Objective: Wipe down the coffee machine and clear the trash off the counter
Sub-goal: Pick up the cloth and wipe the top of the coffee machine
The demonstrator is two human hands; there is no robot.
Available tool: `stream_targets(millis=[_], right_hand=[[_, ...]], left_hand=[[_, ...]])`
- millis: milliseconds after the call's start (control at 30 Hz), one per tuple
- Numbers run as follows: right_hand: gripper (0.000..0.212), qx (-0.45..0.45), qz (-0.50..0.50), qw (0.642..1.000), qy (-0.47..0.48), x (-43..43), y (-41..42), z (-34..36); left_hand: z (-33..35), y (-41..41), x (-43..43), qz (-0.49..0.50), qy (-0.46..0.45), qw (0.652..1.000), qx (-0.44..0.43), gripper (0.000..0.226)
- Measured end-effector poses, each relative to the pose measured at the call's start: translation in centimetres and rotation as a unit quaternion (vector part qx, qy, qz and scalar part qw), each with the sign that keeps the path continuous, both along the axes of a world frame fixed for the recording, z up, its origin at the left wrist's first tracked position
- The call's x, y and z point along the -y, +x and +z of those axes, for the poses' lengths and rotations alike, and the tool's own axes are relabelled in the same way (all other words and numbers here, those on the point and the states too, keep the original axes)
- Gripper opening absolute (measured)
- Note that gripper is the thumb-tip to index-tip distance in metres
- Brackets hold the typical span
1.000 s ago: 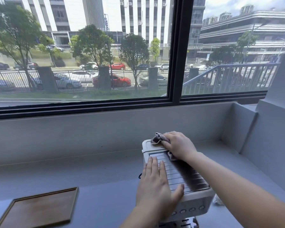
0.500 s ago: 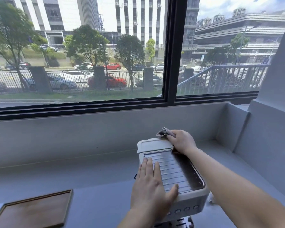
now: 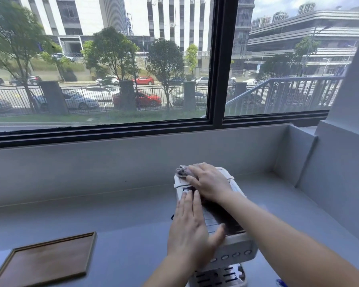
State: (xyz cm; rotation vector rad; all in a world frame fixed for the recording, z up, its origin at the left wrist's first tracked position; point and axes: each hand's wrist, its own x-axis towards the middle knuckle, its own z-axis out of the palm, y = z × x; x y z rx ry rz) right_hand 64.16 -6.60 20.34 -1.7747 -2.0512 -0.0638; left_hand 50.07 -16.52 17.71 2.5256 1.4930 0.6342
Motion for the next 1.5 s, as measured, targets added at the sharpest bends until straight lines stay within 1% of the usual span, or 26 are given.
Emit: stream_targets(millis=[33, 100, 167, 233, 300, 367, 400, 433, 467, 500, 533, 567, 600, 633, 700, 767, 833, 867, 933, 1000, 1100, 1200, 1267, 1333, 1400, 1500], right_hand=[[0.040, 0.005, 0.037, 0.999, -0.012, 0.4, 0.4, -0.1], [0.039, 0.011, 0.043, 0.998, -0.040, 0.2, 2.7, 0.7], [0.035, 0.001, -0.025, 0.998, -0.060, -0.1, 4.4, 1.8], [0.034, 0.008, -0.086, 0.995, -0.053, 0.2, 3.4, 2.2], [0.041, 0.021, -0.041, 0.998, -0.049, 1.3, 0.8, 1.5], [0.050, -0.003, 0.056, 0.993, -0.100, 2.8, -0.3, 0.9], [0.050, -0.055, 0.090, 0.985, -0.137, 3.6, 0.0, 1.2], [0.049, -0.151, 0.107, 0.968, -0.171, 4.2, 0.8, 1.9], [0.046, -0.259, 0.104, 0.944, -0.175, 4.9, 1.7, 2.5], [0.043, -0.336, 0.072, 0.928, -0.146, 5.6, 2.7, 2.6], [0.040, -0.370, 0.020, 0.923, -0.103, 6.2, 3.5, 2.4], [0.038, -0.350, -0.036, 0.934, -0.066, 6.7, 4.1, 2.0], [0.037, -0.304, -0.078, 0.948, -0.046, 7.0, 4.5, 1.4], [0.036, -0.270, -0.102, 0.957, -0.041, 7.1, 4.7, 0.8], [0.037, -0.276, -0.128, 0.952, -0.042, 7.0, 5.0, 0.4], [0.038, -0.297, -0.155, 0.941, -0.042, 6.7, 5.2, 0.8], [0.037, -0.283, -0.170, 0.943, -0.041, 6.7, 4.9, 0.9], [0.038, -0.261, -0.170, 0.949, -0.047, 6.9, 4.6, 1.0], [0.036, -0.226, -0.174, 0.957, -0.051, 7.0, 4.3, 1.0], [0.029, -0.246, -0.184, 0.951, -0.038, 6.9, 4.6, 1.1], [0.027, -0.237, -0.182, 0.954, -0.023, 7.1, 4.4, 1.2], [0.020, -0.181, -0.167, 0.968, -0.051, 7.1, 3.8, 0.0], [0.019, -0.124, -0.157, 0.978, -0.060, 6.7, 3.5, 0.0], [0.027, -0.077, -0.141, 0.985, -0.054, 6.3, 3.5, 0.1], [0.031, -0.054, -0.133, 0.988, -0.057, 6.3, 3.5, -0.2], [0.033, -0.034, -0.129, 0.989, -0.059, 6.3, 3.5, -0.6]], left_hand=[[0.0, 0.0, 0.0, 0.001, 0.004, 1.000, 0.005, 0.105], [0.0, 0.0, 0.0, 0.000, 0.004, 1.000, 0.009, 0.105], [0.1, 0.0, 0.1, 0.002, -0.001, 1.000, 0.020, 0.106], [0.1, 0.0, 0.2, 0.002, -0.005, 1.000, 0.028, 0.106], [0.1, -0.1, 0.3, 0.004, -0.006, 0.999, 0.034, 0.106], [0.2, -0.2, 0.3, 0.004, 0.011, 0.998, 0.054, 0.108], [0.2, -0.3, 0.3, -0.001, 0.019, 0.997, 0.070, 0.108], [0.0, -0.3, 0.3, -0.008, 0.023, 0.996, 0.089, 0.108], [-0.1, -0.4, 0.3, -0.015, 0.023, 0.994, 0.108, 0.107], [-0.1, -0.5, 0.2, -0.021, 0.018, 0.992, 0.124, 0.104], [0.0, -0.7, -0.1, -0.025, 0.011, 0.990, 0.139, 0.100], [0.4, -0.8, -0.7, -0.029, 0.005, 0.988, 0.149, 0.093], [0.9, -0.7, -1.5, -0.033, 0.008, 0.989, 0.146, 0.084], [1.6, -0.5, -2.6, -0.036, 0.018, 0.992, 0.123, 0.076], [3.1, 0.7, -4.6, -0.046, 0.024, 0.997, 0.052, 0.070], [4.0, 2.0, -6.0, -0.067, 0.009, 0.997, -0.034, 0.071], [4.0, 2.8, -6.6, -0.085, 0.000, 0.993, -0.082, 0.069], [3.9, 2.8, -6.7, -0.088, -0.001, 0.993, -0.076, 0.060], [4.3, 2.3, -6.6, -0.097, 0.003, 0.995, -0.021, 0.034], [4.5, 0.8, -5.6, -0.123, 0.020, 0.992, 0.030, 0.017], [2.3, -3.4, -2.5, -0.173, 0.036, 0.980, 0.093, 0.024], [0.3, -5.5, -0.2, -0.189, 0.000, 0.969, 0.156, 0.031], [1.8, -4.2, -0.6, -0.178, 0.008, 0.972, 0.151, 0.029], [3.0, -2.5, -0.5, -0.159, 0.035, 0.978, 0.131, 0.027], [2.5, -2.1, 0.1, -0.145, 0.054, 0.977, 0.148, 0.027], [0.0, -3.2, 2.1, -0.166, 0.060, 0.967, 0.186, 0.032]])
